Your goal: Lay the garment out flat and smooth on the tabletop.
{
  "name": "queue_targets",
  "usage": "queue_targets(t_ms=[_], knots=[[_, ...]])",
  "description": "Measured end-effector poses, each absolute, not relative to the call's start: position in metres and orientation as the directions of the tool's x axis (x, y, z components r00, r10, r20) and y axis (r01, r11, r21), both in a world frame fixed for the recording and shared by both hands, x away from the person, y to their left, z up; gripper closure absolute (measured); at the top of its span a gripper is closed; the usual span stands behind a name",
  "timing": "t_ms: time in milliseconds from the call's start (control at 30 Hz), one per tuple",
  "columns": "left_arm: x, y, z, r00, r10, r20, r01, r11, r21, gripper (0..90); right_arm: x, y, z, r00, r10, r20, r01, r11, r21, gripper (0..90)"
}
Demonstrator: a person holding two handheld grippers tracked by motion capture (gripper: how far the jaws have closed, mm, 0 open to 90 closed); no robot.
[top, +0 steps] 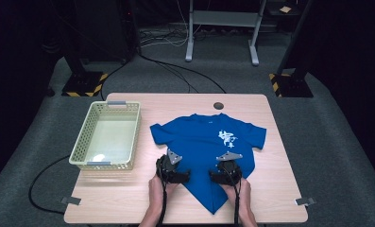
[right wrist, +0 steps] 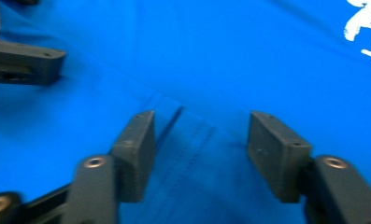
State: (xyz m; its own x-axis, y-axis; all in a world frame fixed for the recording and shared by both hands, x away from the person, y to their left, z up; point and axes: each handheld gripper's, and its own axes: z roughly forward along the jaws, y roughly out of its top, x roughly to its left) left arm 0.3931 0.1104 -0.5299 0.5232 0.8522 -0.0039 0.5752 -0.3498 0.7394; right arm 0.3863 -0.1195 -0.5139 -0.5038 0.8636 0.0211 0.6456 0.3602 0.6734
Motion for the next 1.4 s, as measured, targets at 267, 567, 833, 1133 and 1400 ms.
queue_targets(t_ms=[267,567,833,1133,1400], knots=[[0.393,0.110,-0.530,0.523,0.852,-0.004,0.575,-0.349,0.740,12.0,0.384,-0.121,-0.513,-0.513,0.858,-0.012,0.634,0.389,0.668,56.1],[0.393,0.110,-0.530,0.524,0.852,-0.004,0.575,-0.350,0.740,12.1,0.381,-0.118,-0.512,-0.559,0.829,-0.024,0.613,0.433,0.661,73.8],[0.393,0.110,-0.530,0.524,0.852,-0.004,0.575,-0.350,0.740,12.1,0.379,-0.126,-0.512,-0.548,0.836,0.034,0.626,0.383,0.680,83.1],[0.393,0.110,-0.530,0.524,0.852,-0.003,0.574,-0.350,0.740,12.1,0.373,-0.137,-0.508,-0.541,0.838,0.075,0.609,0.329,0.721,84.1],[0.393,0.110,-0.530,0.524,0.852,-0.004,0.574,-0.349,0.741,12.3,0.367,-0.149,-0.503,-0.529,0.841,0.113,0.606,0.281,0.744,84.1]])
